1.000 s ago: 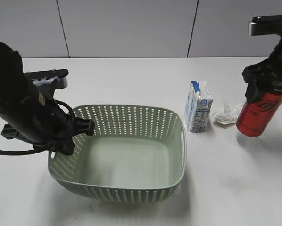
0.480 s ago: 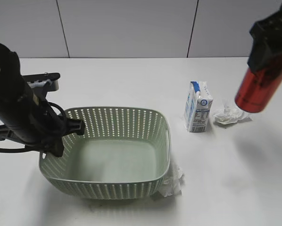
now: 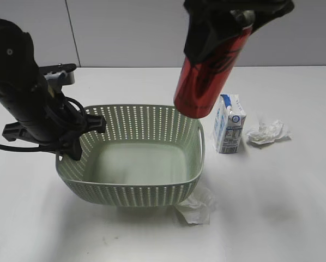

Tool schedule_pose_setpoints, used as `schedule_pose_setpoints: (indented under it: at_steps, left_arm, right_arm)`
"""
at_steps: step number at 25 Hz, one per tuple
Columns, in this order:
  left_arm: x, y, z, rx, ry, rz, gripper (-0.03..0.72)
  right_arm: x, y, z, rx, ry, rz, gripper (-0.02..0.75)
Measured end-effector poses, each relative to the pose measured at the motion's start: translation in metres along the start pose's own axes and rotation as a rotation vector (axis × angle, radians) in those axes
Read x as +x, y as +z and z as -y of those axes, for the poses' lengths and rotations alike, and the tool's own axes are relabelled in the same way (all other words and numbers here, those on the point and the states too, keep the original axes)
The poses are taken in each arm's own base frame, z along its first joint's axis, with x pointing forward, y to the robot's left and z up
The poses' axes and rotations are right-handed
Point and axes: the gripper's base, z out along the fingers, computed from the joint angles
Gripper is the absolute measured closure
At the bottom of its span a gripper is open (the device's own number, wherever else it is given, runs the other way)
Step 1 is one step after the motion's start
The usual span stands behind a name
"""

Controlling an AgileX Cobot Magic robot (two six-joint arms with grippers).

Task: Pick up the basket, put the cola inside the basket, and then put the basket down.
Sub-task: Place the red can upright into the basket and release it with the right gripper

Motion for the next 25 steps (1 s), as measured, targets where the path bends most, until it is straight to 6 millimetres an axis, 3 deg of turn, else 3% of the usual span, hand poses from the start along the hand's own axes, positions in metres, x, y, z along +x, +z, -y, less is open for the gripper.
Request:
schedule_pose_setpoints:
  at_steps: [3, 9, 12, 19, 25]
  left_arm:
    - [-0.001, -0.001, 0.001, 0.001, 0.000, -0.003, 0.688]
    - [0.000, -0.002, 0.001, 0.001, -0.004, -0.014, 0.688]
    - [0.000, -0.002, 0.001, 0.006, -0.010, -0.018, 0.688]
    - [0.000, -0.002, 0.002, 0.007, -0.013, -0.020, 0.688]
    - [0.001, -0.001, 0.001, 0.003, -0.012, -0.029, 0.688]
  right_arm:
    - [-0.003, 0.020, -0.013, -0.020, -0.023, -0.048, 0.199]
    - [-0.007, 0.091, -0.025, -0.053, -0.018, -0.188, 0.199]
    - [-0.010, 0.117, -0.027, -0.064, -0.008, -0.217, 0.199]
    - [-0.025, 0.152, -0.030, -0.069, -0.004, -0.218, 0.199]
    - [-0.022, 0.172, -0.031, -0.069, -0.042, -0.277, 0.199]
